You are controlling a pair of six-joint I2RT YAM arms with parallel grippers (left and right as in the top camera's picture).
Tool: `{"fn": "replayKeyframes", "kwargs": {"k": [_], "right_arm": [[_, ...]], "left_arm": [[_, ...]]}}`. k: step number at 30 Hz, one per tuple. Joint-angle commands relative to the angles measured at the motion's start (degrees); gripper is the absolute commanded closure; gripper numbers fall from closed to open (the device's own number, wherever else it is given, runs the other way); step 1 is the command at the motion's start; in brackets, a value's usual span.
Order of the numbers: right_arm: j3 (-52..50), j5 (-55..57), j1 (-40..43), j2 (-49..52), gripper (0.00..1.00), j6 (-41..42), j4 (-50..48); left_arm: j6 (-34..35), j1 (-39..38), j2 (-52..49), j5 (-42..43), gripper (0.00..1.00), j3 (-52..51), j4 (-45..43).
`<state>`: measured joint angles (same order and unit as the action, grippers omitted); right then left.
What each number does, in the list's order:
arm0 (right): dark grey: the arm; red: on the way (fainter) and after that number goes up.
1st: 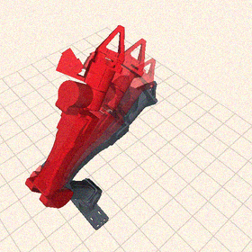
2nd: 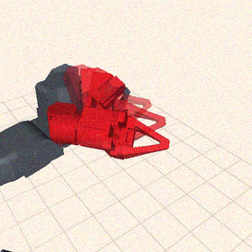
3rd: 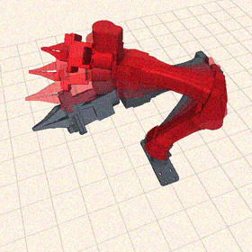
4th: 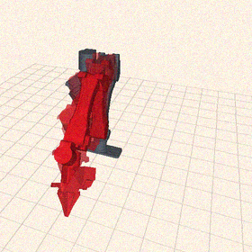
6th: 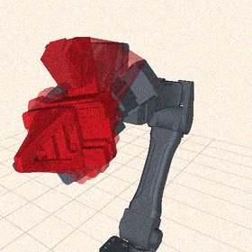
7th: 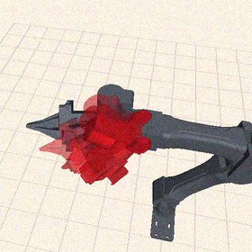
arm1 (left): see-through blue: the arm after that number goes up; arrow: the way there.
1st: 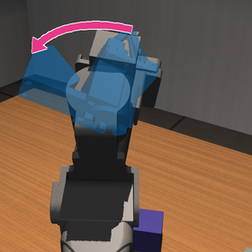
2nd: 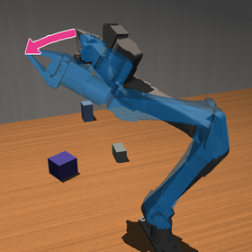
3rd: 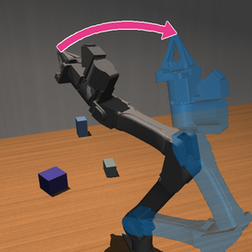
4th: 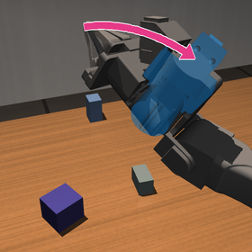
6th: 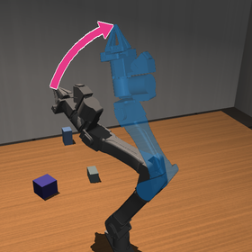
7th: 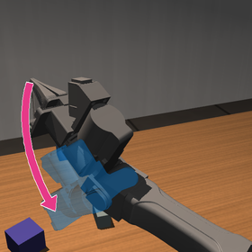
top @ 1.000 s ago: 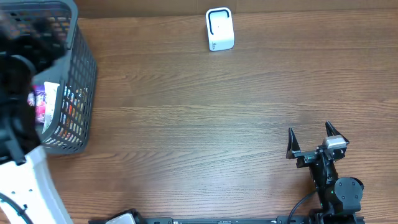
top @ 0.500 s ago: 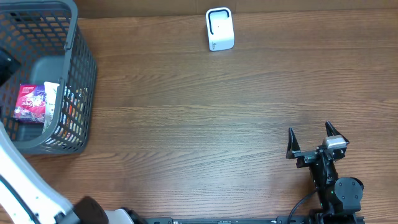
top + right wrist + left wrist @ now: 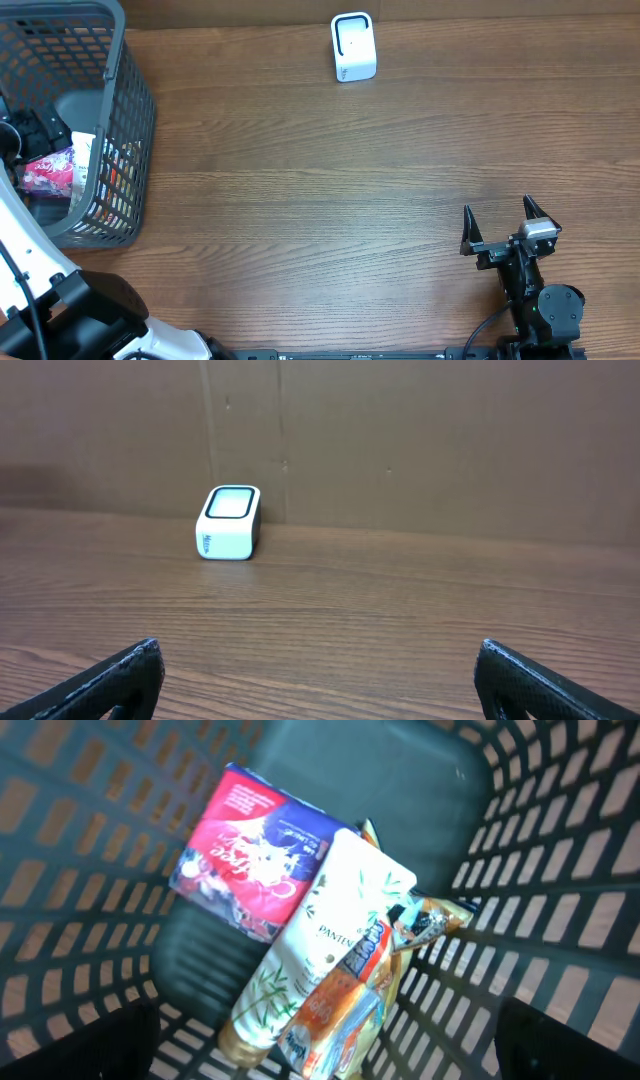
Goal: Scan the item barcode
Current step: 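Move the left gripper over the basket and down toward the items, then grasp the white Pantene tube in the basket with the left gripper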
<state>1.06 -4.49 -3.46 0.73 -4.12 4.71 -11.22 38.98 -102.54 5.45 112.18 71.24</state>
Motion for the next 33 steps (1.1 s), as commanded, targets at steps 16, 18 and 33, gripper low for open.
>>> {"fn": "replayKeyframes", "kwargs": {"k": [16,18,33], "right_arm": [[-0.6,-0.2,-0.3,-0.6,0.00,-0.2,-0.3],[-0.6,-0.2,-0.3,-0.6,0.00,-0.2,-0.3],[-0.6,-0.3,-0.3,-0.6,0.00,-0.2,-0.3]], "left_arm": [[-18.0,-1.2,-18.6,1.7,0.08,0.0,-0.8],[-18.7,-1.9,-20.4,1.7,0.09,0.0,-0.8],[-18.2,-6.2,-26.8,-4.2,0.41,0.5,-2.3]]}}
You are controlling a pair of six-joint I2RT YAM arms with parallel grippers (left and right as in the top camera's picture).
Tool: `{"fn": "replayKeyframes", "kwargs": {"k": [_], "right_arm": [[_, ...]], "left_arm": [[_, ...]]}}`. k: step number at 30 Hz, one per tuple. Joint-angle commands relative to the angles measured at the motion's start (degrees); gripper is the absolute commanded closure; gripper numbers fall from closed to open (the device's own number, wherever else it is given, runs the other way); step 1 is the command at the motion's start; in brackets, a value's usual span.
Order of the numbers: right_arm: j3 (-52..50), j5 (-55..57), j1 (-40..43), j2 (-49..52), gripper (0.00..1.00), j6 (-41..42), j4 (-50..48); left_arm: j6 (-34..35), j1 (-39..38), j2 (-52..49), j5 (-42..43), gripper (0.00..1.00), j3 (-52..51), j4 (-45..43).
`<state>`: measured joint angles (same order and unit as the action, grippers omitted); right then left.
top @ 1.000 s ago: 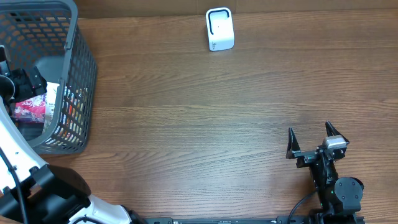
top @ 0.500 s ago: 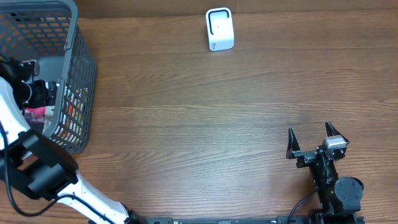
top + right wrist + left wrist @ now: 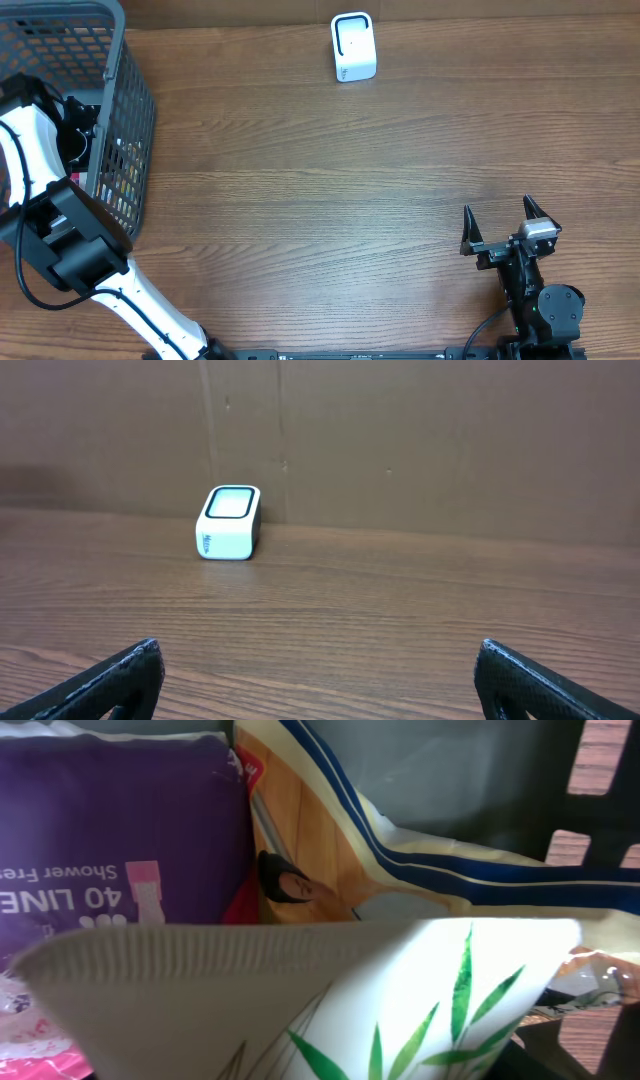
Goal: Scan the item barcode
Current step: 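Grasp the white Pantene tube in the basket with the left gripper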
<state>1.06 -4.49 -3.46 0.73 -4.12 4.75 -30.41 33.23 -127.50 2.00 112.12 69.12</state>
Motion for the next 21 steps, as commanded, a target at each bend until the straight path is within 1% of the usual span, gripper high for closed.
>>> {"fn": "replayKeyframes", "kwargs": {"k": [1,5,8,12,15,19,21], "right_arm": [[-0.6,-0.3,-0.3,-0.6,0.00,-0.2,-0.3],[-0.6,-0.2,-0.3,-0.6,0.00,-0.2,-0.3],[-0.6,-0.2,-0.3,-0.6,0.00,-0.2,-0.3],[-0.6,-0.2,-0.3,-0.6,0.00,-0.2,-0.3],[-0.6,-0.2,-0.3,-0.6,0.00,-0.2,-0.3],[-0.6,-0.2,-0.3,-0.6,0.00,-0.2,-0.3],[-0.6,-0.3,-0.3,-0.6,0.00,-0.2,-0.3]], "left_arm": [[1.3,-0.3,-1.7,-1.0,0.42,0.7,-0.2],[1.9,-0.3,-1.7,-1.2,0.47,1.9,0.9],[3.1,-0.3,-1.7,-1.2,0.57,3.8,1.8],[3.9,-0.3,-1.7,-1.1,0.59,7.4,3.9],[5.9,-0.3,-1.7,-1.1,0.62,11.2,5.9],[7.5,-0.3,-1.7,-1.1,0.62,15.6,8.3],[9.2,-0.3,-1.7,-1.1,0.65,18.2,9.2]]}}
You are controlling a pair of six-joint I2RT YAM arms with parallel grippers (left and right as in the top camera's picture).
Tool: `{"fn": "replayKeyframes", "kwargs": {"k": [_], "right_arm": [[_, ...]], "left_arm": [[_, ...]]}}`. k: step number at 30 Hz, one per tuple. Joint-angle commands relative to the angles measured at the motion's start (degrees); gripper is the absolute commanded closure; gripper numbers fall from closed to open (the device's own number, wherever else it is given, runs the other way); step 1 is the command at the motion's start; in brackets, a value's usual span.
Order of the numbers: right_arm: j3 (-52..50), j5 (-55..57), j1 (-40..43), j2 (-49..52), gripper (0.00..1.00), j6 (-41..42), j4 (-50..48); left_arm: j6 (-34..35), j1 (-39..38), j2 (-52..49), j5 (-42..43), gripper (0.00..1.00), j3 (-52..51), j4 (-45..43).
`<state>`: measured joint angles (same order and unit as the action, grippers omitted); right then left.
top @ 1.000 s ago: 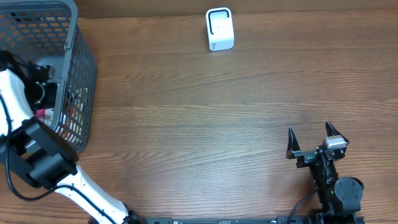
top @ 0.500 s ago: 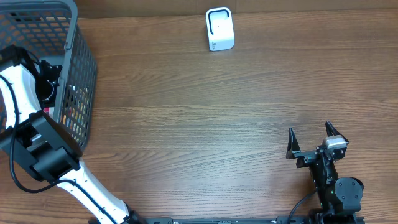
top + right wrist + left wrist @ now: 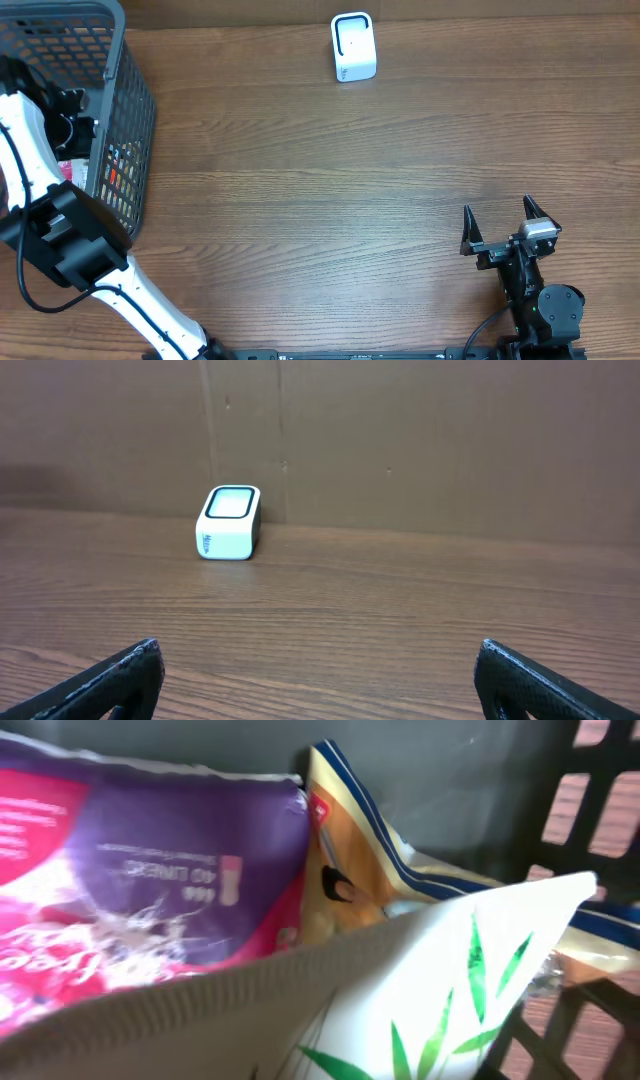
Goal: Scan the item barcode
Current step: 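Grasp the white Pantene tube in the basket with the left gripper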
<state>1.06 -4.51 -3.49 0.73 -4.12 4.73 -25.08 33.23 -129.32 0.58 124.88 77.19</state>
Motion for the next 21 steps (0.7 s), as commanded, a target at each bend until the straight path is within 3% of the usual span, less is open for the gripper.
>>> {"fn": "replayKeyframes", "kwargs": {"k": [1,12,21], "right_arm": [[-0.6,-0.2,-0.3,-0.6,0.00,-0.2,-0.3],[-0.6,-0.2,-0.3,-0.6,0.00,-0.2,-0.3],[-0.6,-0.2,-0.3,-0.6,0.00,-0.2,-0.3]], "left_arm": [[4.5,-0.3,0.1,0.3,0.66,6.5,1.7],[9.1,-0.3,0.2,3.8,0.73,21.1,8.8],[9.7,-0.3,2.6,3.9,0.73,21.6,9.4]]}}
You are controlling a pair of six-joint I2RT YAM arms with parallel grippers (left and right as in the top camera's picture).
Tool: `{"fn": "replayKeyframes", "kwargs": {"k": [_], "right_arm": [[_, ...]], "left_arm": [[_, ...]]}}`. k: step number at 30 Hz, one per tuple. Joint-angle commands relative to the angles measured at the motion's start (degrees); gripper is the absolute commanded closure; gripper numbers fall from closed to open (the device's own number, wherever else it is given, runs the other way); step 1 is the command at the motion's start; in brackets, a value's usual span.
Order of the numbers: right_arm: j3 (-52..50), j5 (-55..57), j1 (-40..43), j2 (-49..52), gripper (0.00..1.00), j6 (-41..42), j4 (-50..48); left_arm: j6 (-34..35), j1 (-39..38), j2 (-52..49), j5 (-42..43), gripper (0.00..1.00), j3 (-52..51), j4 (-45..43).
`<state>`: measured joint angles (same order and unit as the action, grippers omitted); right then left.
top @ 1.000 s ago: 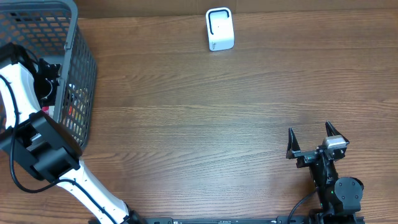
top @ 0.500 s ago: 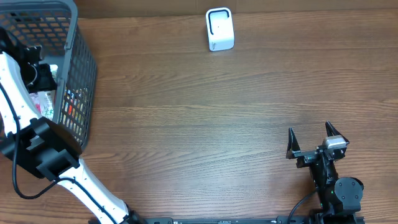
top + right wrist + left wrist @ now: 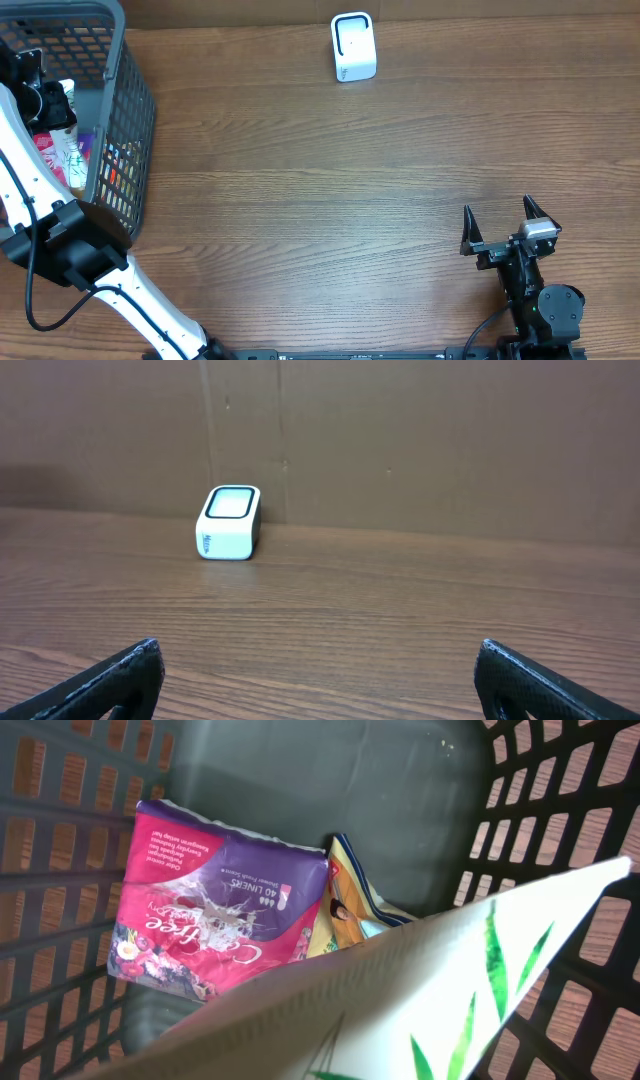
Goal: Scan the item barcode
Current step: 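Grasp the white Pantene tube in the basket with the left gripper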
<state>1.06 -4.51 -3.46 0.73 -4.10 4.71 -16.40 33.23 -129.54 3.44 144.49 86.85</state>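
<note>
My left gripper (image 3: pixel 45 100) is inside the grey basket (image 3: pixel 122 130), shut on a white shampoo tube (image 3: pixel 400 1000) printed with green leaves. The tube fills the bottom of the left wrist view and hides the fingers; it hangs above the basket floor. In the overhead view the tube (image 3: pixel 70 150) shows below the gripper. The white barcode scanner (image 3: pixel 352 47) stands at the table's far edge, also seen as the scanner (image 3: pixel 229 523) in the right wrist view. My right gripper (image 3: pixel 505 228) rests open at the near right, holding nothing.
On the basket floor lie a pink and purple pad package (image 3: pixel 220 910) and an orange snack packet (image 3: pixel 345 910). The basket walls (image 3: pixel 530 780) rise around the tube. Bare wooden table (image 3: pixel 330 190) stretches between the basket and the scanner.
My left gripper has moved up from the basket floor with the white tube in it; the pink package and orange packet now lie well below. The right arm has not moved.
My left gripper hung open above the tube, package and packet in the basket. Then it was down close on the white tube. Then the tube sat in its grip just off the pile, and now it is held higher inside the basket.
</note>
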Motion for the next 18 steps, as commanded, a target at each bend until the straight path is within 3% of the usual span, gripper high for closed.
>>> {"fn": "replayKeyframes", "kwargs": {"k": [1,13,18], "right_arm": [[-0.6,-0.2,-0.3,-0.6,0.00,-0.3,-0.3],[-0.6,-0.2,-0.3,-0.6,0.00,-0.3,-0.3],[-0.6,-0.2,-0.3,-0.6,0.00,-0.3,-0.3]], "left_arm": [[1.0,-0.3,3.6,1.0,0.73,2.0,-0.4],[1.9,-0.3,16.9,1.2,0.73,2.0,-3.1],[2.3,-0.3,21.9,6.0,0.72,2.0,-3.1]]}}
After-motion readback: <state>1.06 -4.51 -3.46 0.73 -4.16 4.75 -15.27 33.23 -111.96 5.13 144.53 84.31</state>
